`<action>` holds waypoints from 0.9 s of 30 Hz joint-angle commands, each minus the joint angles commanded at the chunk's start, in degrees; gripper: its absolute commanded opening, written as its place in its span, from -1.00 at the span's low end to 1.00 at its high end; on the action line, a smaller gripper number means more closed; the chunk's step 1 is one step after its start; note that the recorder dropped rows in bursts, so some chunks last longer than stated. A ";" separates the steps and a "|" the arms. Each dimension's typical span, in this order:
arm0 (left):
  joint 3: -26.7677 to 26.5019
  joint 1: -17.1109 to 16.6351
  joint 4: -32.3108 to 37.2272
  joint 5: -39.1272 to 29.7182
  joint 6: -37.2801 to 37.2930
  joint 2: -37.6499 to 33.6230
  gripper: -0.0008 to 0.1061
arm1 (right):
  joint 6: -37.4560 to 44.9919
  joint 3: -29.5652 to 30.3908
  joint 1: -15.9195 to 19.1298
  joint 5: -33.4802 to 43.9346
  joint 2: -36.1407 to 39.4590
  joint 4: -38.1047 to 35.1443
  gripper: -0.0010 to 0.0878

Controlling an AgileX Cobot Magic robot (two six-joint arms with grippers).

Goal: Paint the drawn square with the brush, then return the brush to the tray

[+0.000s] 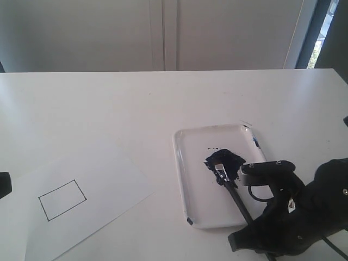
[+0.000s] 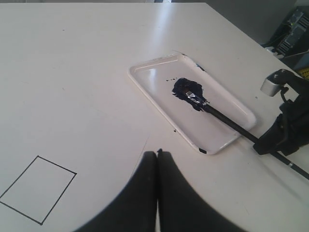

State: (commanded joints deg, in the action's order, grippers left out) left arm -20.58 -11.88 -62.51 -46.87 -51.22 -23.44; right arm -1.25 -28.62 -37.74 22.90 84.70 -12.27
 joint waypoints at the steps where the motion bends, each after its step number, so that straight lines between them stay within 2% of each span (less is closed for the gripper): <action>1: 0.00 0.00 0.00 0.00 0.00 0.00 -0.99 | 0.14 0.00 0.00 0.00 0.00 0.00 -0.84; 4: 0.00 0.00 0.00 0.00 0.00 0.00 -0.99 | 0.14 0.00 0.00 0.00 0.00 0.00 -0.98; 14: 0.00 0.00 0.00 0.00 0.00 0.00 -0.99 | -1.61 0.00 0.00 1.69 -0.21 0.00 -0.98; 23: 0.00 0.00 0.00 0.00 0.00 0.00 -0.99 | -4.05 -0.48 0.00 4.08 -7.24 0.60 -0.98; 27: 0.00 0.00 0.00 0.00 0.00 0.00 -0.99 | -8.73 -1.00 0.00 7.29 -8.79 6.97 -0.98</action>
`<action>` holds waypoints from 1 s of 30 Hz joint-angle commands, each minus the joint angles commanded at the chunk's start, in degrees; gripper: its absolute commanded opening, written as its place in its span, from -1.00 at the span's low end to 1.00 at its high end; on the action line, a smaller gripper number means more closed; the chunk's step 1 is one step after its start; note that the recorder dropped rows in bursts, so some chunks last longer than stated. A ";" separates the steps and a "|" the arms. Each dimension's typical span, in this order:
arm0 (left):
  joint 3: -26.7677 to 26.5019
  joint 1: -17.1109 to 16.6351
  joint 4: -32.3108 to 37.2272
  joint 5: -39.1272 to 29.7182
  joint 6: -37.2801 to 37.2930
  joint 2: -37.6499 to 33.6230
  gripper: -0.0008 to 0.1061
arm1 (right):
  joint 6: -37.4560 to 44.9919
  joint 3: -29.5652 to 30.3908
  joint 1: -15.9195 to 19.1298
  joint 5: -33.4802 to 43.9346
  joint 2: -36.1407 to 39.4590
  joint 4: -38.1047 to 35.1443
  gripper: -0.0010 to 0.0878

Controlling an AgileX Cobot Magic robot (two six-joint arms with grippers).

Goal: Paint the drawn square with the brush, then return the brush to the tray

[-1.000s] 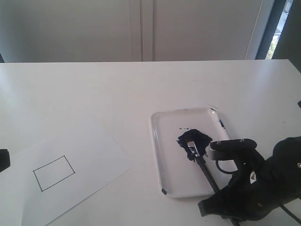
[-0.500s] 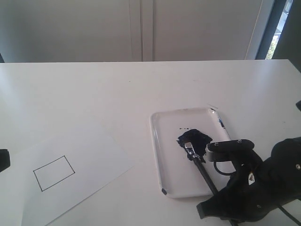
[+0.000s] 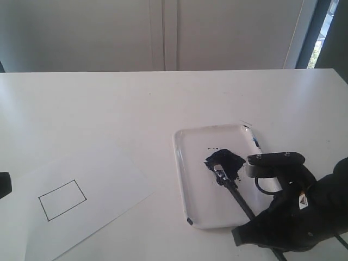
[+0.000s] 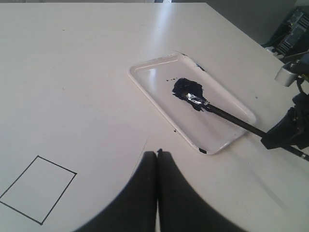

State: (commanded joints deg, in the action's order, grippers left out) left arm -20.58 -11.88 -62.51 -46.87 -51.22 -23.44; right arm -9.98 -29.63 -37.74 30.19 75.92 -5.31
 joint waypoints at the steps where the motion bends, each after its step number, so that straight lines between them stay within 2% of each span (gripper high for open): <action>1: 0.00 0.00 0.00 0.00 0.00 0.00 -0.99 | -2.00 -0.23 0.00 0.75 -0.12 2.23 -0.98; 3: 0.00 0.00 0.00 0.00 0.00 0.00 -0.99 | -6.67 -0.48 0.00 3.06 -0.41 7.07 -0.98; 5: 0.00 0.00 0.00 0.00 0.00 0.00 -0.99 | -8.32 -0.50 0.00 3.77 -0.51 8.66 -0.98; 14: 0.00 0.00 0.00 0.00 0.00 0.00 -0.99 | -6.88 -0.60 0.00 3.86 -0.51 8.00 -0.98; 18: 0.00 0.00 0.00 0.00 0.00 0.00 -0.99 | -2.61 -0.60 0.00 2.47 -0.51 2.72 -0.98; 24: 0.00 0.00 0.00 0.00 0.00 0.00 -0.99 | -3.93 -0.60 0.00 1.39 -0.51 3.72 -0.98; 27: 0.00 0.00 0.00 0.00 0.00 0.00 -0.99 | -1.75 -0.60 0.00 2.35 -0.51 2.67 -0.98; 30: 0.00 0.00 0.00 0.00 0.00 0.00 -0.99 | -3.82 -0.60 0.00 1.97 -0.51 4.28 -0.98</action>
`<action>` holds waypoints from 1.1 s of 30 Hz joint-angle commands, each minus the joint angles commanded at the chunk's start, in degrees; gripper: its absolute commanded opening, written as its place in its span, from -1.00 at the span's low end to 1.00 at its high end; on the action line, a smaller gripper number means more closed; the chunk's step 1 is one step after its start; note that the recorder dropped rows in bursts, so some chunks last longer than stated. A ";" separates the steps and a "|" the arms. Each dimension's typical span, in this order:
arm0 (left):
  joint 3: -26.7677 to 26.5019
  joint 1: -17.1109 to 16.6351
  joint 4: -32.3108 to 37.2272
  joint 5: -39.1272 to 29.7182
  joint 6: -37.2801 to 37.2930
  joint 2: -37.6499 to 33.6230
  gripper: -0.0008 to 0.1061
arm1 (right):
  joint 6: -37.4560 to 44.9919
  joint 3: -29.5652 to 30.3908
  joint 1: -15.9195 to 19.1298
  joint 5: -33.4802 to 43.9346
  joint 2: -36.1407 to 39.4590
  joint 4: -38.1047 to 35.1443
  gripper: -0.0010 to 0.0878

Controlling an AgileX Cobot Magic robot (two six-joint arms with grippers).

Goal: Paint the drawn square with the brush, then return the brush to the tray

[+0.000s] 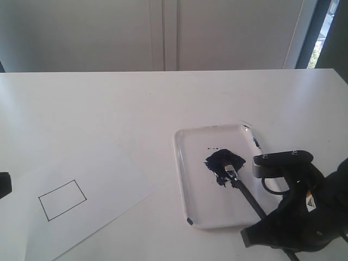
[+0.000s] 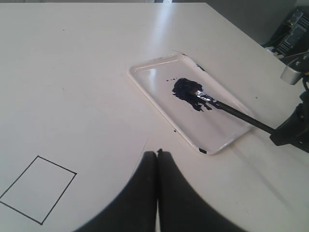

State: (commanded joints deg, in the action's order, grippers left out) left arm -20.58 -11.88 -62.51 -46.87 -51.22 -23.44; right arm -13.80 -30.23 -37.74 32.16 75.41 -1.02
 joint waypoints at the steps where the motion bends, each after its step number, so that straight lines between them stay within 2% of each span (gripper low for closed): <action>1: 0.00 0.00 0.00 0.00 0.00 0.00 -0.99 | 1.69 0.00 0.00 0.00 0.00 -1.05 -0.98; 4: 0.00 0.00 0.00 0.00 0.00 0.00 -0.99 | 3.14 0.00 0.00 0.34 0.00 -1.25 -0.98; 13: 0.00 0.00 0.00 2.38 0.00 0.00 -0.99 | 0.49 0.00 0.00 -2.00 0.00 -0.29 -0.98; 25: 0.00 0.00 0.00 -0.08 0.00 0.00 -0.99 | 0.49 0.00 0.00 2.68 0.11 -0.09 -0.98; 33: 0.00 0.00 0.00 -0.74 0.00 0.00 -0.99 | -7.65 0.00 0.00 3.55 0.11 10.34 -0.98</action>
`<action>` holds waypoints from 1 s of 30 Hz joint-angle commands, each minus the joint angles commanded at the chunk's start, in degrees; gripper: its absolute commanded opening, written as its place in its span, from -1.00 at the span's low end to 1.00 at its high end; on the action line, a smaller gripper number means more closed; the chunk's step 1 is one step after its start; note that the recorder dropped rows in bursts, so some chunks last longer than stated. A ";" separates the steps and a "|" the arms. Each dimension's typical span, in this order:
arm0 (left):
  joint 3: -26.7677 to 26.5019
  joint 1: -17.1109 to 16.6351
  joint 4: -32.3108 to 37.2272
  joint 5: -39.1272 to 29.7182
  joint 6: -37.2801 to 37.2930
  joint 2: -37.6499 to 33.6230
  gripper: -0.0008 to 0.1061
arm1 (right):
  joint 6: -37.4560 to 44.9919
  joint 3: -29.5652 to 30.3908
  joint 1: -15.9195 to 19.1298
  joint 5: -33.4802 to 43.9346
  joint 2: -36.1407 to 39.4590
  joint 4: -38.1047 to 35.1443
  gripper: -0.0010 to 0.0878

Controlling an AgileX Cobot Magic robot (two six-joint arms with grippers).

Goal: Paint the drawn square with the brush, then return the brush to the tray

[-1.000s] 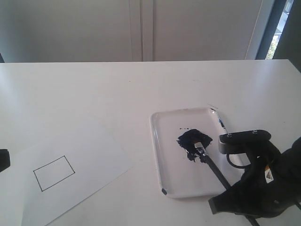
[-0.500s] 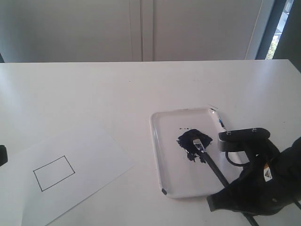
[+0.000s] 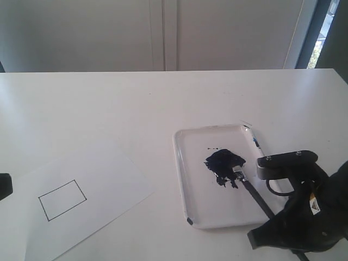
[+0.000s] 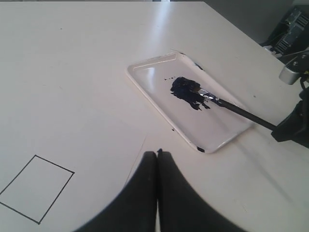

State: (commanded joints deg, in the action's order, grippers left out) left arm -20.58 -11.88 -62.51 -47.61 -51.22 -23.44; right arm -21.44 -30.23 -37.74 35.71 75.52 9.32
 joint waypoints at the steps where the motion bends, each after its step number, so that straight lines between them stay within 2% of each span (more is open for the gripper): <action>1: 0.00 0.00 0.00 0.00 0.00 0.00 -0.99 | -1.56 0.00 0.00 0.52 0.00 2.23 -0.98; 3: 0.00 0.00 0.00 0.00 0.00 0.00 -0.99 | -3.36 0.00 0.00 0.93 0.00 4.56 -0.98; 12: 0.00 0.00 0.00 0.00 0.00 0.00 -0.99 | -3.36 0.00 0.00 -1.64 0.00 4.45 -0.98; 19: 0.00 0.00 0.00 0.00 0.00 0.00 -0.99 | -3.15 0.00 0.00 -3.88 4.52 4.47 -0.98; 23: 0.00 0.00 0.00 0.00 0.00 0.00 -0.99 | -1.07 0.00 0.00 -4.22 5.54 2.02 -0.98; 28: 0.00 0.00 0.00 0.37 -0.13 0.00 -0.99 | 9.63 0.00 0.00 -4.61 4.18 -8.22 -0.98; 30: 0.00 0.00 0.00 0.90 -0.13 0.00 -0.99 | 9.90 0.00 0.00 -4.49 2.78 -9.32 -0.98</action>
State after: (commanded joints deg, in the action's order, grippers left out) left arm -20.58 -11.88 -62.51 -46.71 -51.35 -23.44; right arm -11.54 -30.23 -37.74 31.22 78.30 0.00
